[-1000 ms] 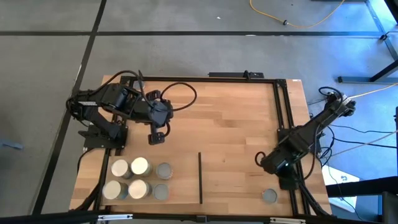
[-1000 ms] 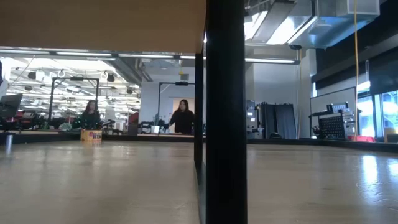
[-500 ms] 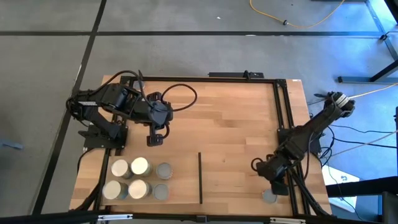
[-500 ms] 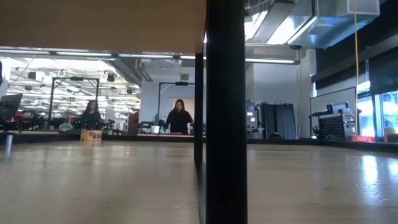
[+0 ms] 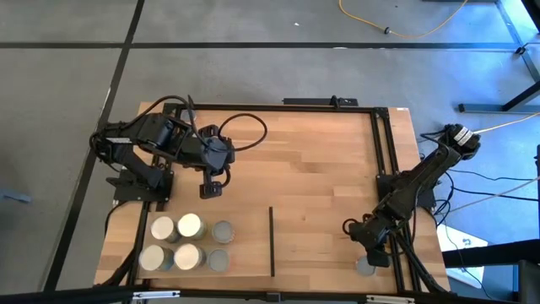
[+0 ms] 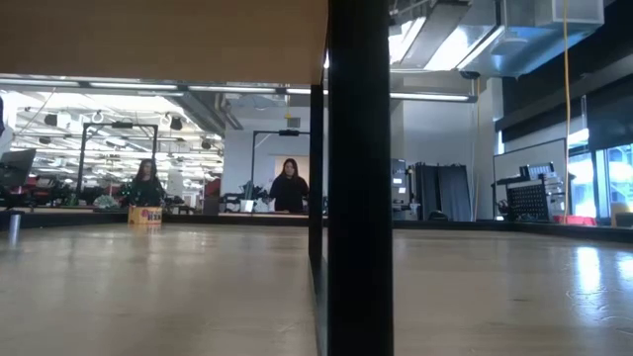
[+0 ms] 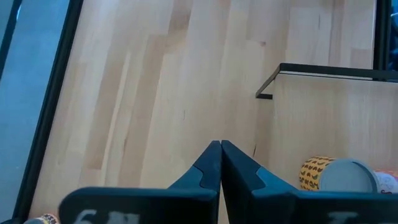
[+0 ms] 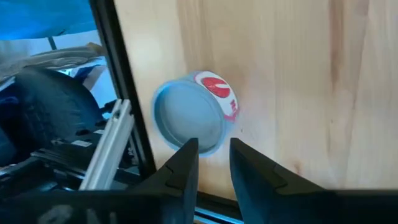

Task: Pick and place cans onto a shelf
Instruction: Put the canned salmon on the shelf

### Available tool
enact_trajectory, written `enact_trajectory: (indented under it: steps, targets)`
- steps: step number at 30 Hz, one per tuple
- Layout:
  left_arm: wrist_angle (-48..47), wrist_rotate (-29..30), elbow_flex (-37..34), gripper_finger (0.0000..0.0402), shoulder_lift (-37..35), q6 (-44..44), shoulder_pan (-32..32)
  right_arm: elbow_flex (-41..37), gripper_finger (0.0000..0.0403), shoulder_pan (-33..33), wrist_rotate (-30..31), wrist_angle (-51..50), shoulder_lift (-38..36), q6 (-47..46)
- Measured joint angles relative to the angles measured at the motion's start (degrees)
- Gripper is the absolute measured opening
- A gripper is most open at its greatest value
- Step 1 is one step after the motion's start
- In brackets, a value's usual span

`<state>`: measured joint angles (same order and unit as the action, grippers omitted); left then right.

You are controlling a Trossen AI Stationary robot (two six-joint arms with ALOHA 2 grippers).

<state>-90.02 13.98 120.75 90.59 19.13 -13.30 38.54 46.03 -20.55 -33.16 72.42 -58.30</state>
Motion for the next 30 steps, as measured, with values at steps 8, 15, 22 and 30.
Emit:
enact_trajectory:
  steps: [8,15,22,30]
  targets:
    - [0.02,0.52,0.00,0.0000,0.02,-0.04,0.00,-3.67,0.0092,0.77,1.66,6.87,0.13,-0.92]
    - [0.00,0.55,-0.02,0.0000,0.02,1.30,0.00,-5.86,0.0092,1.39,1.60,9.45,0.17,-3.20]
    - [0.02,0.50,-0.02,0.0000,0.04,1.30,0.00,-6.96,0.0092,2.78,1.82,11.66,0.17,-5.96]
    - [0.00,0.18,-0.02,0.0000,0.04,1.28,0.00,-6.97,0.0092,3.59,6.06,11.77,0.19,-6.23]
